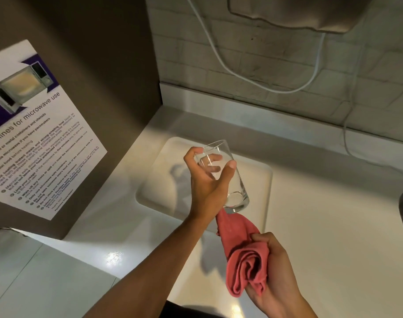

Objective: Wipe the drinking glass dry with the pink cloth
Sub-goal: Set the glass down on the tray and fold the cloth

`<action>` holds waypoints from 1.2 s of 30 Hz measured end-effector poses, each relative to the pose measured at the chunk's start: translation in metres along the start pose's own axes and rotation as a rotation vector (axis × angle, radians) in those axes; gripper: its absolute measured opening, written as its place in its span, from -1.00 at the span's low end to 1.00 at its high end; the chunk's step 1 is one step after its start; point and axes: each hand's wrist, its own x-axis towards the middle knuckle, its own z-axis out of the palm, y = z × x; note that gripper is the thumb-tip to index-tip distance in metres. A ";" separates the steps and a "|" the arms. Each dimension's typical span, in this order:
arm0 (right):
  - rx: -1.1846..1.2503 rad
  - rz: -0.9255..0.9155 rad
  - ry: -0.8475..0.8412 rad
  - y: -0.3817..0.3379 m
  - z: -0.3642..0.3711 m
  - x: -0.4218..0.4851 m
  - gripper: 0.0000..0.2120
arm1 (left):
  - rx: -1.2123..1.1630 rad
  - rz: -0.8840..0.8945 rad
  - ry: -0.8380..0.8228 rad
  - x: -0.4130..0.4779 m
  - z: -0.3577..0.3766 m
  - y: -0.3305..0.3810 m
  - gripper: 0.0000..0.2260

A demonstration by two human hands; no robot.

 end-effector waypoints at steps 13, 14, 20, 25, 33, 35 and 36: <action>0.097 -0.020 -0.122 -0.008 0.001 -0.018 -0.87 | 0.400 -0.007 -0.300 0.024 -0.007 -0.041 -0.20; 0.091 -0.020 -0.122 -0.008 0.000 -0.018 -0.86 | 0.394 -0.013 -0.311 0.024 -0.007 -0.043 -0.19; 0.095 -0.048 -0.104 -0.011 -0.001 -0.022 -0.82 | 0.352 -0.159 -0.436 0.020 -0.015 -0.045 0.01; 0.070 -0.050 -0.124 -0.011 0.005 -0.025 -0.81 | 0.492 -0.300 -0.346 0.010 -0.037 -0.022 0.01; -0.019 -0.149 -0.149 -0.003 0.015 -0.026 -0.59 | 0.275 -0.528 -0.444 -0.073 -0.069 0.048 -0.53; -0.017 -0.182 -0.178 -0.002 0.017 -0.025 -0.56 | 0.231 -0.479 -0.418 -0.082 -0.069 0.053 -0.59; -0.010 -0.196 -0.194 -0.001 0.017 -0.024 -0.55 | 0.174 -0.507 -0.390 -0.081 -0.069 0.055 -0.66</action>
